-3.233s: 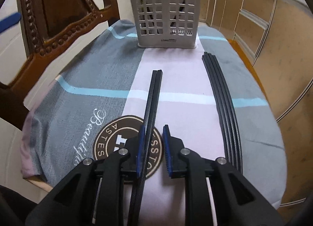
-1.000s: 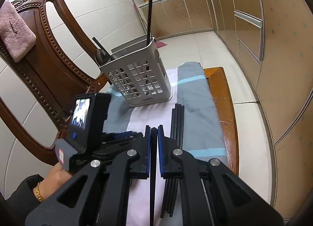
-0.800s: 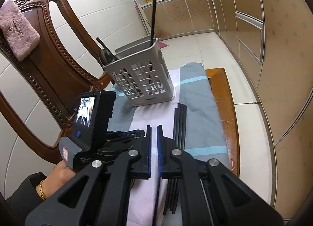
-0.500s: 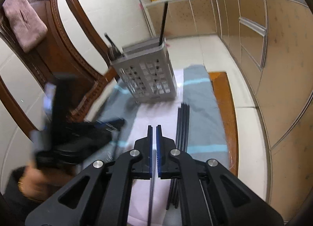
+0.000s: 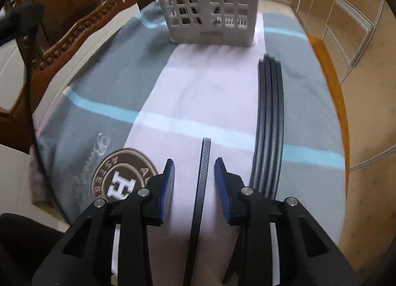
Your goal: Organize utensils
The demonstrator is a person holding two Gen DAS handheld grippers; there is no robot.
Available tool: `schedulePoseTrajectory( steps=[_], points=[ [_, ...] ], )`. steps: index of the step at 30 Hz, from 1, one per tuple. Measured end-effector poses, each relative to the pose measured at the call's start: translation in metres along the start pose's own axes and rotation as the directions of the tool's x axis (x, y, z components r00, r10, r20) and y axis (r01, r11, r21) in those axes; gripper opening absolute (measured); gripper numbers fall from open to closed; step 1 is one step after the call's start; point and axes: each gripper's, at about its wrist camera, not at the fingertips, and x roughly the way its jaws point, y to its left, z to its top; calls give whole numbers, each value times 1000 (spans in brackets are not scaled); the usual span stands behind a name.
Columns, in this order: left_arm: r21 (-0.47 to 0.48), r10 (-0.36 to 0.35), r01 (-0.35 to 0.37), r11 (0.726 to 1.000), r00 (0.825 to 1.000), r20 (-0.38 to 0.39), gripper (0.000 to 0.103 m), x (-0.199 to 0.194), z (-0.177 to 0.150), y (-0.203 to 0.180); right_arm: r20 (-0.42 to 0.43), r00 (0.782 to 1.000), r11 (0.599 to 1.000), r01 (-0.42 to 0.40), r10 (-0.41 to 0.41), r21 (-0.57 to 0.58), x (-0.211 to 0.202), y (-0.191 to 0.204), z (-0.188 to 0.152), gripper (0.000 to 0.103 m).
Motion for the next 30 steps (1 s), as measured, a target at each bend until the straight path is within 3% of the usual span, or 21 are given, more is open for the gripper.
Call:
schedulePoseTrajectory(
  steps=[1, 3, 7, 12, 18, 24, 27, 30],
  points=[
    [3, -1, 1, 1000, 1000, -3, 7, -2, 1, 1, -5, 1000, 1000, 11, -11, -8, 0, 2, 2, 8],
    [-2, 1, -1, 1000, 1000, 3, 7, -10, 0, 4, -3, 1000, 1000, 2, -2, -13, -2, 4, 4, 7],
    [13, -11, 11, 1000, 1000, 13, 7, -19, -1, 4, 90, 995, 999, -38, 37, 9, -35, 1, -4, 7],
    [23, -48, 47, 999, 997, 60, 7, -52, 3, 1, 276, 952, 989, -144, 132, 26, -123, -6, -28, 7],
    [48, -97, 91, 995, 986, 138, 7, -96, 21, -10, 448, 873, 971, -235, 195, 35, -204, -13, -44, 7],
    [52, -116, 106, 993, 958, 261, 7, -135, 77, -19, 609, 774, 975, -223, 174, 6, -271, -17, 13, 7],
    [17, -120, 121, 992, 933, 338, 7, -151, 120, -18, 678, 723, 979, -203, 132, 25, -296, -26, 56, 7],
    [-28, -106, 132, 991, 887, 449, 7, -165, 164, -13, 741, 669, 985, -164, 66, 60, -307, -40, 104, 7]
  ],
)
